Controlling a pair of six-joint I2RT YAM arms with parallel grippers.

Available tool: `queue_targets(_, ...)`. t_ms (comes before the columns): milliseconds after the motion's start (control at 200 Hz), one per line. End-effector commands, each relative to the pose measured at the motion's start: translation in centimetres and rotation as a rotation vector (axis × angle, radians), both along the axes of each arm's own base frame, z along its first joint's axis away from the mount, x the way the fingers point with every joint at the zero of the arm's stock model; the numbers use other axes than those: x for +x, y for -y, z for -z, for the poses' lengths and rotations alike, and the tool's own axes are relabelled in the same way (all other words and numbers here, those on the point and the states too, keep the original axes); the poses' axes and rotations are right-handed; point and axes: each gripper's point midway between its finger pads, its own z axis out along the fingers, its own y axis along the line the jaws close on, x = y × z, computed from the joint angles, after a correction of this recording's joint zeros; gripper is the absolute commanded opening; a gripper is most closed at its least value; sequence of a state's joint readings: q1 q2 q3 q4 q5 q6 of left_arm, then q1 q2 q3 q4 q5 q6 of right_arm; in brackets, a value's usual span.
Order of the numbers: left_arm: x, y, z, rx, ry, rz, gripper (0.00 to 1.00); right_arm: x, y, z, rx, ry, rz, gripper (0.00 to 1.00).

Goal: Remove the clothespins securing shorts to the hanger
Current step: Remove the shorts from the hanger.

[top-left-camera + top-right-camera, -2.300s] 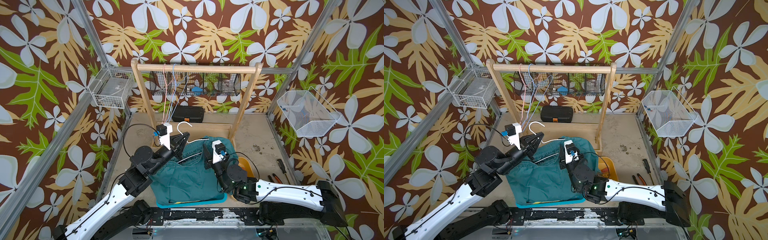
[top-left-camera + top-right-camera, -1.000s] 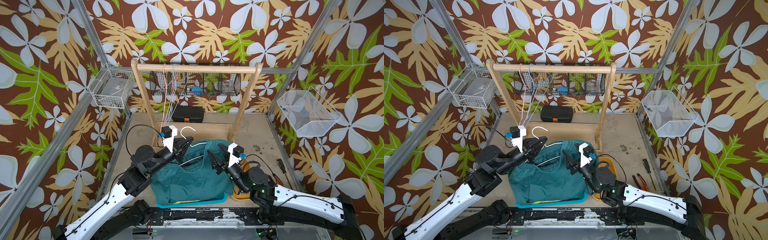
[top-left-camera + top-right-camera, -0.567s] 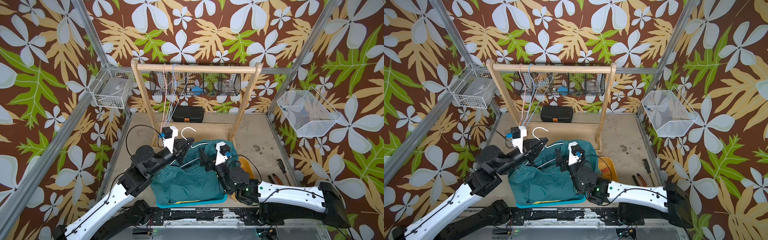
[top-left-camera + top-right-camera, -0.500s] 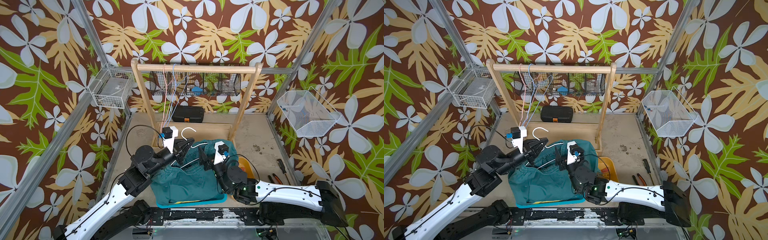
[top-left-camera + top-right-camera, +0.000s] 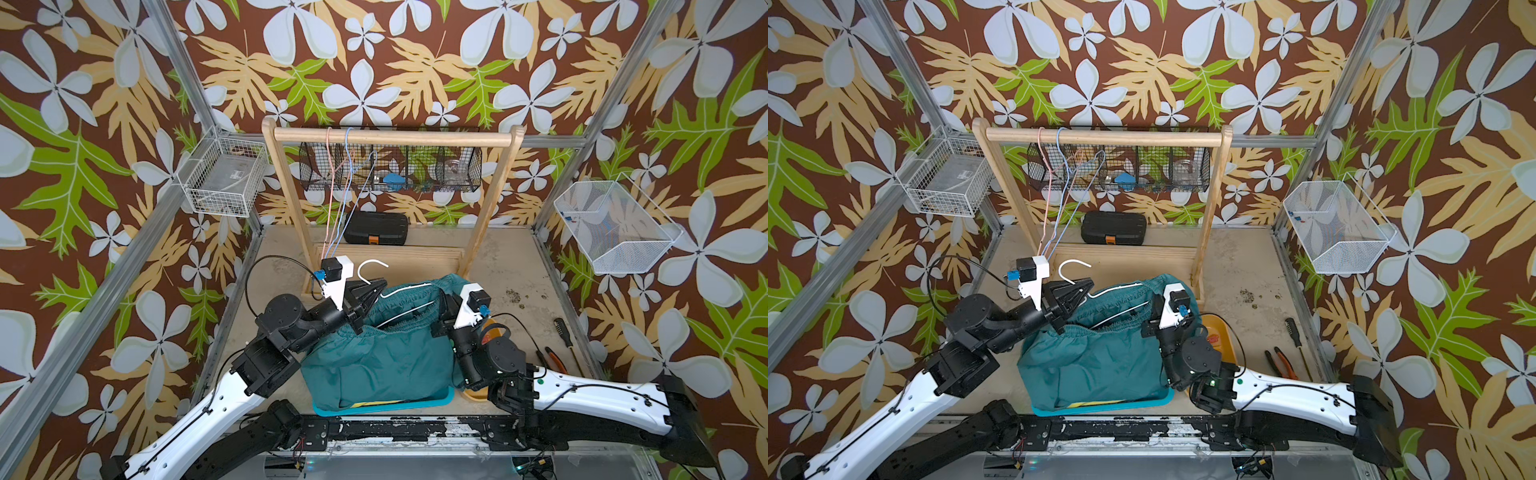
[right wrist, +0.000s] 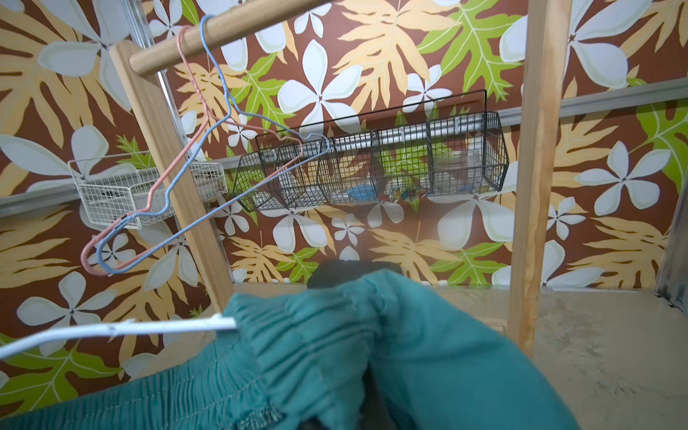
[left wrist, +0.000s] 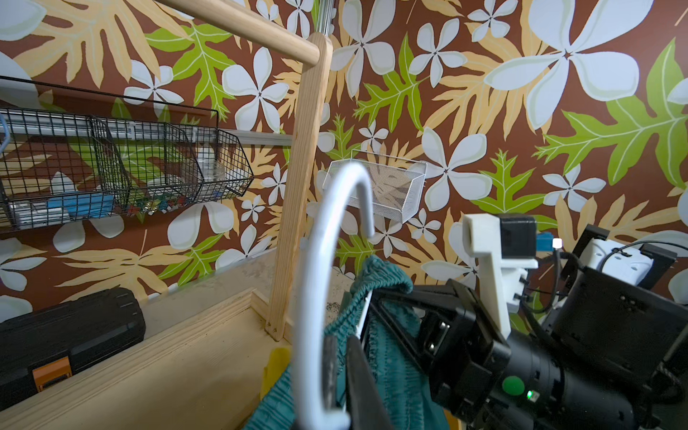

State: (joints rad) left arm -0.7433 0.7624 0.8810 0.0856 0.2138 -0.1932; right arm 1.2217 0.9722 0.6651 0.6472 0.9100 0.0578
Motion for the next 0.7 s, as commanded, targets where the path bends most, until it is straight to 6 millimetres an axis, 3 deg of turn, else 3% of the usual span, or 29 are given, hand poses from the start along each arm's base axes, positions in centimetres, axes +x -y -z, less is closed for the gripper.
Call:
queue_targets(0, -0.1, -0.1, 0.2, 0.034, 0.037, -0.005, 0.0, -0.2, -0.1, 0.9, -0.012, -0.073, -0.095, 0.0)
queue_targets(120, -0.9, 0.2, 0.5, 0.067, 0.069, 0.034, 0.0, 0.5, 2.6, 1.5, -0.01, -0.149, -0.103, 0.0)
queue_targets(330, -3.0, 0.4, 0.6, 0.094, 0.144, 0.123, 0.0, 1.7, 6.1, 0.1, -0.02, -0.193, -0.101, 0.0)
queue_targets(616, -5.3, -2.1, -0.9, 0.029, 0.264, 0.085, 0.0, 3.0, 5.1, 2.7, 0.008, -0.279, -0.226, 0.08)
queue_targets(661, -5.3, -2.4, -0.9, 0.025, 0.269, 0.075, 0.0, 2.5, 4.7, 2.1, 0.019, -0.251, -0.265, 0.15)
queue_targets(696, -5.3, -2.5, -0.9, 0.029, 0.266, 0.069, 0.0, 1.9, 4.3, 1.5, 0.028, -0.219, -0.311, 0.31)
